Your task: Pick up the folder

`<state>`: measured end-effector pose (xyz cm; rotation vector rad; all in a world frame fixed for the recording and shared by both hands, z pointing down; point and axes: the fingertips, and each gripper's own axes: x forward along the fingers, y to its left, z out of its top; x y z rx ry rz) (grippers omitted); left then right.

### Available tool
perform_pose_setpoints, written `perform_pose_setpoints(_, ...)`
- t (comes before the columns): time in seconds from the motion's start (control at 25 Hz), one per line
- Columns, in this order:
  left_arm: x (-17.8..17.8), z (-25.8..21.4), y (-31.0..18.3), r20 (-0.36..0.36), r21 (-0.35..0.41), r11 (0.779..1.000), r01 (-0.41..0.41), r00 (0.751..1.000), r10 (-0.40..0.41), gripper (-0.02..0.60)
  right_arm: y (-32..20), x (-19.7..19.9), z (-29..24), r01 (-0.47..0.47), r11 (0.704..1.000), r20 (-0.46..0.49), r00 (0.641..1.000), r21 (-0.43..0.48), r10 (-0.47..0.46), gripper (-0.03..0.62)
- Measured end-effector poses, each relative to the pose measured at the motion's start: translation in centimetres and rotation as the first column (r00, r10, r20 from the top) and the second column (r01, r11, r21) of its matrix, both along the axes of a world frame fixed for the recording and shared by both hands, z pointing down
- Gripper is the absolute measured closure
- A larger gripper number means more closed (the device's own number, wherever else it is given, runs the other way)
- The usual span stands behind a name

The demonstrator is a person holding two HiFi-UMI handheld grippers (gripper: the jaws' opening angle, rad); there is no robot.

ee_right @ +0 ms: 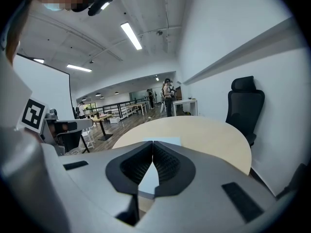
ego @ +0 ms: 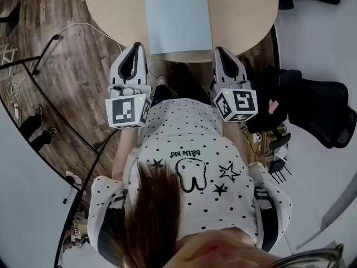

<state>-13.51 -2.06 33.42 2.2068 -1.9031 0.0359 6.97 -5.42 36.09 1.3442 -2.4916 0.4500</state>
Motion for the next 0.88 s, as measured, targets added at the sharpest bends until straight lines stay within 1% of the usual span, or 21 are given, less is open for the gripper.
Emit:
perform_pose_setpoints(0.2, 1.7, -0.1, -2.7, 0.004, 0.004, 0.999, 0.041, 0.999, -0.041, 0.561, -3.7, 1.9, -0.3, 0.032, 0.999, 0.015, 0.999, 0.011, -0.032, 0.586)
perform_pose_setpoints(0.36, 2.7, -0.8, -5.0, 0.015, 0.02, 0.997, 0.075, 0.997, -0.075, 0.561, -6.4, 3.5, -0.4, 0.049, 0.999, 0.02, 0.999, 0.02, -0.049, 0.586)
perform_pose_setpoints(0.6, 2.3, -0.8, -8.2, 0.005, 0.021, 0.993, 0.112, 0.994, -0.113, 0.561, -10.4, 4.1, 0.0, 0.065, 0.998, 0.018, 0.998, 0.012, -0.065, 0.586)
perform_pose_setpoints(0.76, 3.0, -1.0, -7.8, 0.005, 0.023, 0.991, 0.132, 0.991, -0.132, 0.561, -10.6, 5.5, -0.7, 0.082, 0.997, 0.033, 0.996, 0.017, -0.082, 0.586)
perform_pose_setpoints(0.88, 2.5, -0.8, -8.4, 0.006, 0.019, 0.989, 0.147, 0.989, -0.147, 0.561, -11.9, 5.4, -1.1, 0.093, 0.996, 0.058, 0.994, 0.011, -0.094, 0.586)
